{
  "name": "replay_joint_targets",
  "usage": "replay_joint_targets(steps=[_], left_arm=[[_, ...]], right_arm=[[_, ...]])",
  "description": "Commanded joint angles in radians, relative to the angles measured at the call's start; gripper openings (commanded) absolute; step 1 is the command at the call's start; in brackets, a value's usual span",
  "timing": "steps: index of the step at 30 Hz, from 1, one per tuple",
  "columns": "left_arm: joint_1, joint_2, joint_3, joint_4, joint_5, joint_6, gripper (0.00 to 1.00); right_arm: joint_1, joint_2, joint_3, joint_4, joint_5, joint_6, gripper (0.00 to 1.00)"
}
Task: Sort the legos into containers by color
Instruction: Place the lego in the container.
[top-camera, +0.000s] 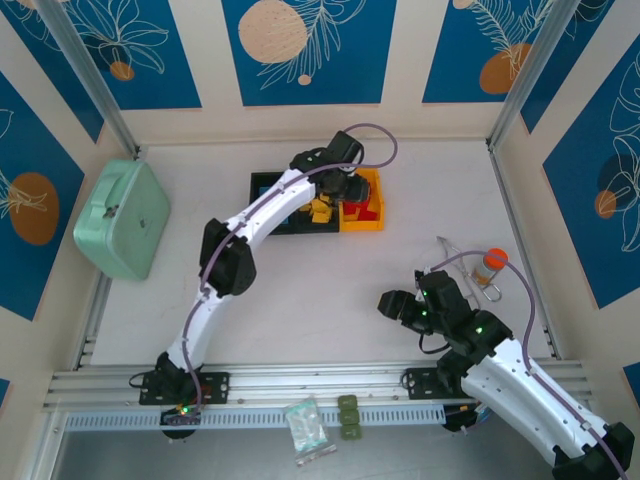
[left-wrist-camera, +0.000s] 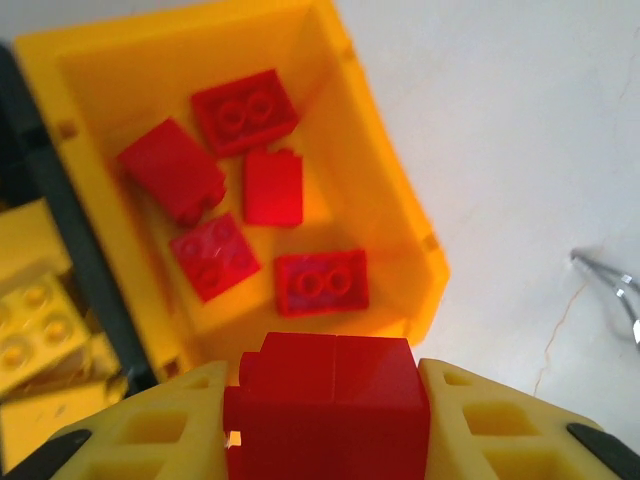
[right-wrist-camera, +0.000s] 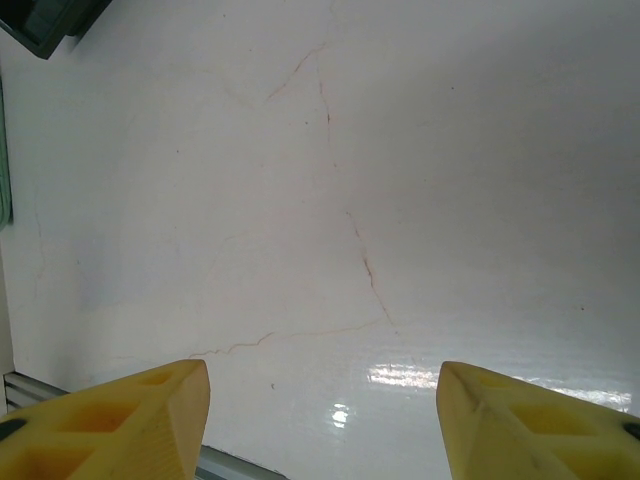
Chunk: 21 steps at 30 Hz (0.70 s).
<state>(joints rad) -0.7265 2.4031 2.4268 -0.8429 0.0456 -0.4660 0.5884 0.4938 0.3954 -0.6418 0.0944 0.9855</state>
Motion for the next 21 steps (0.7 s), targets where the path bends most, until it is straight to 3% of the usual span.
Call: replay_joint_targets(steps=[1,12,19,21], left_arm=[[-0.01,0.094,0.137,-0.063,0.026,-0.015,0.33],[-0.01,0.181,0.163,0.112,0.041,-0.029,0.38],[-0.009,0.161,0.163,0.112,0.007,-0.016,0.6],[-0.009,0.135,0.161,0.102,0.003,-0.007,0.62]], right_arm=[[-0.006,-0.011,-0.014,-0.019,0.002,0.018,0.62],[-0.04,-0.025,-0.007,-0.034,-0.017,-0.006,0.62],[-0.049,-0.034,-0.011,-0.023,-0.03,-0.01,0.62],[-0.048,-0.033,-0.017,-0.007,-0.037,-0.011,0.62]])
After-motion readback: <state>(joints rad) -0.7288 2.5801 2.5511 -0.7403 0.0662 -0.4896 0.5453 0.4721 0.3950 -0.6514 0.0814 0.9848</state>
